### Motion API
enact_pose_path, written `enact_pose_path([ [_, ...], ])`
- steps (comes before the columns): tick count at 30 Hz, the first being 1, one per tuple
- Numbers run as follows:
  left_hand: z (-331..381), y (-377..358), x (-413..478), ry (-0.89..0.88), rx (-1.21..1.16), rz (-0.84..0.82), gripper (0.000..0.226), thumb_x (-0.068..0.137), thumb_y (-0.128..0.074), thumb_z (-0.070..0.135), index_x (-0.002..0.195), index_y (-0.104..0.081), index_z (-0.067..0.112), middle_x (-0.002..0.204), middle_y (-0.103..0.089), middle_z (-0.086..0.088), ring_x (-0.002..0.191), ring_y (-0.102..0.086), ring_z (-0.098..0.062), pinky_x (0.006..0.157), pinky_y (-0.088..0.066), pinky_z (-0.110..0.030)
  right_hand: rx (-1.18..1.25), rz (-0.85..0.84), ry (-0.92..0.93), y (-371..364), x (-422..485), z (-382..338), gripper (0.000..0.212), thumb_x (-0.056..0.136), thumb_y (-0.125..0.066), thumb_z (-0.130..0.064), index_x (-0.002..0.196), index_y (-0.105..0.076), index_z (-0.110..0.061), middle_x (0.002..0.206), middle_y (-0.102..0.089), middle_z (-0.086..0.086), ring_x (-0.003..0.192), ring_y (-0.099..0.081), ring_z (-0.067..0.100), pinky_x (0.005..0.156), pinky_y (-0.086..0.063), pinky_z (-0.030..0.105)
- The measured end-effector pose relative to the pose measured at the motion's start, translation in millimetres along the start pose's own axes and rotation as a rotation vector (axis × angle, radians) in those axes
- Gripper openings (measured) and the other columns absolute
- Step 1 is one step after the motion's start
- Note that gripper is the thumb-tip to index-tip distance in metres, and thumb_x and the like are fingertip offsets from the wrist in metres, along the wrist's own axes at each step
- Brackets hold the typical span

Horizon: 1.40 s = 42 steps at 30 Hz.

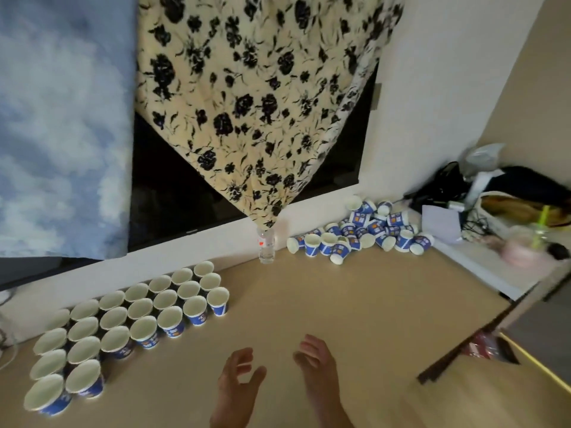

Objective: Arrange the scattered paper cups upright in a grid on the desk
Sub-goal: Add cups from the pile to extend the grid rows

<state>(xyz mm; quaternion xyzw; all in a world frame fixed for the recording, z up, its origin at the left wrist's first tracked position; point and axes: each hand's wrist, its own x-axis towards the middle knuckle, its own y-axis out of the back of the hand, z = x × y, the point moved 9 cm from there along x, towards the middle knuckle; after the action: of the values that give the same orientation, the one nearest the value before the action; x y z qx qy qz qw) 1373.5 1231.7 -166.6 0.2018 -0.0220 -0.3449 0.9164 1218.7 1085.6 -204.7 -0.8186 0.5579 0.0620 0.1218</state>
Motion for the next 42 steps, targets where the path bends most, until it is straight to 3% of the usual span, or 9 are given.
enact_pose_path([
  [7, 61.9, -88.3, -24.6, -0.056, -0.1, 0.001, 0.033, 0.081, -0.077, -0.001, 0.103, -0.064, 0.02, 0.105, -0.07, -0.006, 0.096, -0.067, -0.023, 0.065, -0.05, -0.007, 0.115, 0.044, 0.068, 110.2, 7.7, -35.2, 0.052, 0.055, -0.077, -0.017, 0.104, -0.063, -0.01, 0.098, -0.068, 0.021, 0.078, -0.069, -0.002, 0.075, -0.054, 0.014],
  [11, 78.3, -127.5, -35.4, -0.052, -0.125, -0.021, 0.035, 0.081, -0.078, 0.001, 0.102, -0.064, 0.025, 0.103, -0.071, -0.002, 0.093, -0.069, -0.016, 0.065, -0.054, -0.018, 0.125, 0.087, 0.024, 154.7, 7.3, -25.2, 0.094, 0.027, -0.093, -0.052, 0.106, -0.066, -0.009, 0.094, -0.074, 0.013, 0.084, -0.072, 0.01, 0.076, -0.057, 0.02],
  [14, 81.1, -157.6, -34.9, -0.028, -0.119, -0.052, 0.036, 0.08, -0.079, 0.002, 0.101, -0.064, 0.026, 0.102, -0.072, -0.002, 0.087, -0.067, -0.003, 0.065, -0.055, -0.014, 0.087, 0.125, -0.035, 178.4, 9.9, -6.6, 0.097, 0.027, -0.09, -0.052, 0.108, -0.067, -0.004, 0.091, -0.076, 0.012, 0.092, -0.072, 0.025, 0.075, -0.057, 0.021],
  [19, 86.0, -214.7, -13.1, 0.006, -0.105, -0.09, 0.039, 0.077, -0.082, 0.002, 0.09, -0.068, 0.035, 0.098, -0.074, 0.002, 0.083, -0.067, 0.003, 0.063, -0.05, -0.007, 0.114, 0.137, -0.062, 222.2, 41.5, 2.7, 0.12, 0.005, -0.085, -0.078, 0.099, -0.068, -0.006, 0.088, -0.075, 0.017, 0.077, -0.071, 0.016, 0.067, -0.057, 0.021],
  [24, 97.1, -271.6, 29.7, 0.043, -0.16, -0.116, 0.035, 0.08, -0.079, 0.003, 0.098, -0.066, 0.029, 0.103, -0.072, 0.0, 0.085, -0.066, 0.003, 0.066, -0.053, -0.015, 0.008, 0.101, -0.077, 259.0, 94.2, -11.8, 0.095, 0.029, -0.104, -0.03, 0.108, -0.067, 0.007, 0.089, -0.073, 0.015, 0.069, -0.07, 0.0, 0.065, -0.056, 0.016],
  [27, 106.4, -304.1, 61.8, 0.061, -0.19, -0.113, 0.034, 0.081, -0.078, 0.003, 0.096, -0.066, 0.031, 0.103, -0.072, 0.0, 0.086, -0.068, -0.003, 0.069, -0.052, -0.017, -0.028, 0.142, -0.062, 276.5, 141.0, -34.6, 0.105, 0.016, -0.096, -0.055, 0.101, -0.067, -0.003, 0.09, -0.074, 0.018, 0.07, -0.07, 0.001, 0.064, -0.055, 0.016],
  [30, 117.9, -330.1, 89.0, 0.063, -0.183, -0.112, 0.031, 0.083, -0.077, 0.005, 0.101, -0.064, 0.027, 0.104, -0.071, 0.001, 0.088, -0.067, -0.004, 0.067, -0.048, -0.005, -0.06, 0.106, -0.092, 283.2, 180.9, -46.9, 0.09, 0.029, -0.083, -0.039, 0.107, -0.064, 0.002, 0.101, -0.068, 0.031, 0.059, -0.064, 0.012, 0.059, -0.054, 0.017],
  [37, 154.1, -378.6, 126.9, 0.07, -0.133, -0.13, 0.027, 0.084, -0.077, 0.011, 0.101, -0.065, 0.028, 0.104, -0.071, 0.007, 0.09, -0.067, -0.001, 0.068, -0.048, -0.006, -0.18, 0.147, -0.16, 330.1, 262.5, -68.5, 0.091, 0.038, -0.079, -0.046, 0.117, -0.063, -0.003, 0.102, -0.07, 0.017, 0.091, -0.066, 0.026, 0.072, -0.055, 0.022],
  [42, 172.0, -412.6, 138.4, 0.098, -0.112, -0.071, 0.026, 0.085, -0.076, 0.005, 0.099, -0.065, 0.024, 0.103, -0.071, 0.003, 0.091, -0.067, -0.004, 0.066, -0.049, -0.006, -0.279, 0.148, -0.155, 371.3, 352.7, -86.6, 0.052, 0.071, -0.084, 0.0, 0.116, -0.058, -0.007, 0.114, -0.064, 0.028, 0.087, -0.064, 0.026, 0.068, -0.053, 0.015],
])
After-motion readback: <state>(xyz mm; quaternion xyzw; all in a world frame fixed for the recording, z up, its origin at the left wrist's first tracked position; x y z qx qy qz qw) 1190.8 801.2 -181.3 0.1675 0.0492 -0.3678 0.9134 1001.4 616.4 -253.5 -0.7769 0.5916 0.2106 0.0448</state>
